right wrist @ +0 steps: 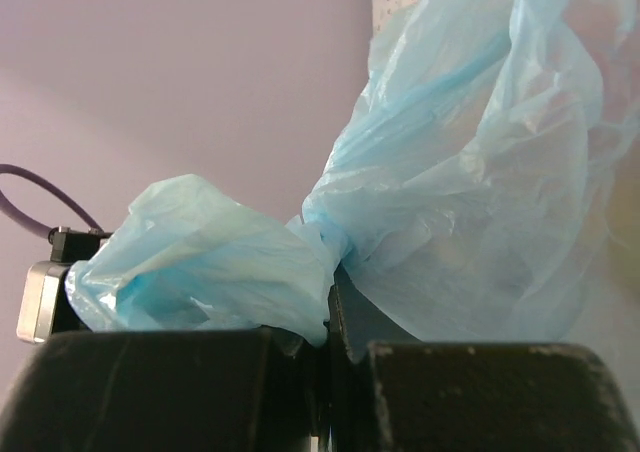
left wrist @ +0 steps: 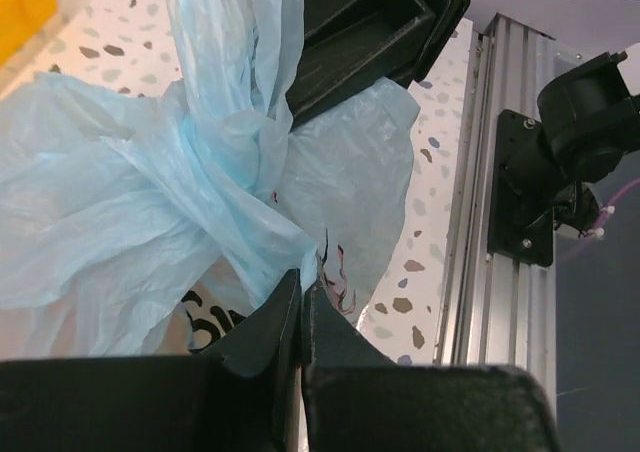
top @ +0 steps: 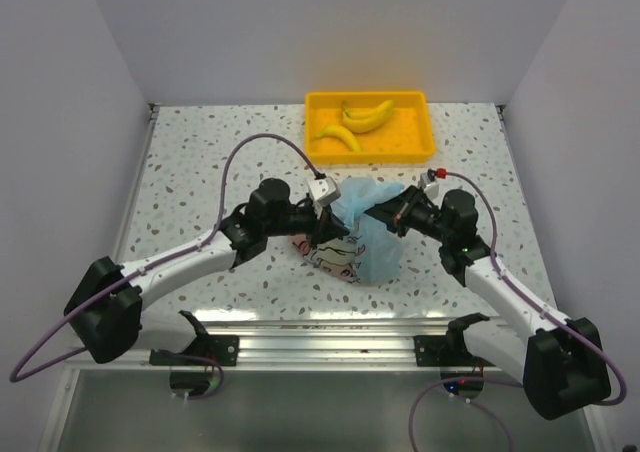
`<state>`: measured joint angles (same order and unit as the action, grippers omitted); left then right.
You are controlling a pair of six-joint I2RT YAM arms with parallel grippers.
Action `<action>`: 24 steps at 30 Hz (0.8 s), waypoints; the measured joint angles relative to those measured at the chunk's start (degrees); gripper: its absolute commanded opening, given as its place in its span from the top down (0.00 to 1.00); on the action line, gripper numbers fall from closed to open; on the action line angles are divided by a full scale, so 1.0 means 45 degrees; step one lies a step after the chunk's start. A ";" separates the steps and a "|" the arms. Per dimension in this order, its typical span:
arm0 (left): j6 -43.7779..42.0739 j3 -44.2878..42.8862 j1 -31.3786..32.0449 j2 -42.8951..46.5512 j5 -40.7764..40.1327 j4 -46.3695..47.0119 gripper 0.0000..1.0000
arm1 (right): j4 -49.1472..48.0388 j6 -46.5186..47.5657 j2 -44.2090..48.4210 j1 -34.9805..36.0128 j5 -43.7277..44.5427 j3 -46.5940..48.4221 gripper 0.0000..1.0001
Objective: Place the fake fruits into the plastic bag and tie a complex knot
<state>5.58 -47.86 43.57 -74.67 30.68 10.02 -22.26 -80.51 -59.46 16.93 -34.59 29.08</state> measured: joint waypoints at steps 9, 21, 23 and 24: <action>0.2448 0.0146 0.0675 -0.2429 -0.1010 0.1962 1.00 | 0.0738 0.0384 0.0146 0.0010 0.0253 -0.0544 1.00; 0.5712 -0.0170 0.0971 -0.4537 -0.1817 0.5066 1.00 | 0.1224 0.1156 0.0733 -0.0005 0.0515 -0.0874 1.00; 0.6319 -0.0131 0.0991 -0.4731 -0.1749 0.5605 1.00 | 0.1273 0.1481 0.0787 -0.0024 0.0491 -0.0850 0.83; 0.6591 -0.0078 0.0991 -0.4760 -0.1700 0.5761 1.00 | 0.1462 0.1783 0.0801 -0.0029 0.0413 -0.0753 0.76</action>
<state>35.24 -48.21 48.03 -96.09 23.03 35.94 -15.68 -72.49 -55.86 16.80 -32.73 25.69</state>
